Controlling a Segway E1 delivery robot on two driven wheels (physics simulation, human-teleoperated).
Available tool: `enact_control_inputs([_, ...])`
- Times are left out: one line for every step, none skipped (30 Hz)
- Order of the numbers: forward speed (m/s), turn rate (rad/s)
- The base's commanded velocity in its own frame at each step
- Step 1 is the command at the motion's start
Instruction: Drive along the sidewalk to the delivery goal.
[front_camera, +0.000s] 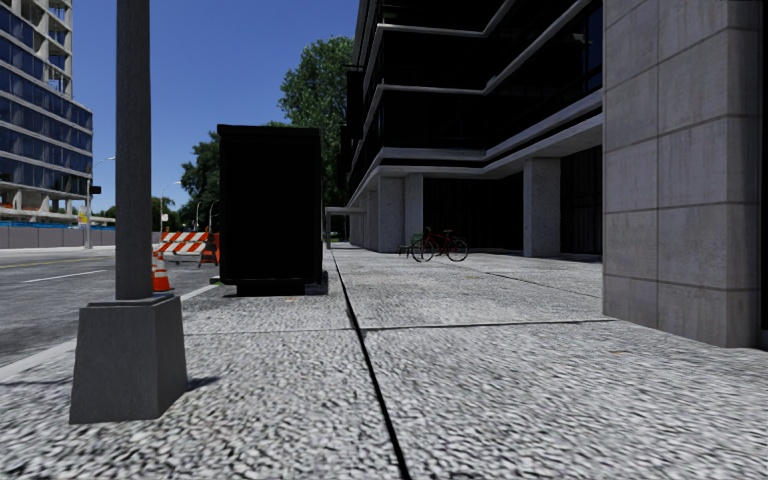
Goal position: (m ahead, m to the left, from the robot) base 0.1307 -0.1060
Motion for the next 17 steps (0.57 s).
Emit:
enact_control_inputs([0.00,0.00])
enact_control_inputs([0.00,0.00])
enact_control_inputs([0.00,0.00])
enact_control_inputs([0.00,0.00])
enact_control_inputs([0.00,0.00])
enact_control_inputs([0.00,0.00])
enact_control_inputs([0.00,0.00])
enact_control_inputs([0.00,0.00])
enact_control_inputs([0.00,0.00])
enact_control_inputs([0.00,0.00])
enact_control_inputs([0.00,0.00])
enact_control_inputs([0.00,0.00])
enact_control_inputs([0.00,0.00])
enact_control_inputs([0.00,0.00])
enact_control_inputs([0.00,0.00])
enact_control_inputs([0.00,0.00])
enact_control_inputs([0.00,0.00])
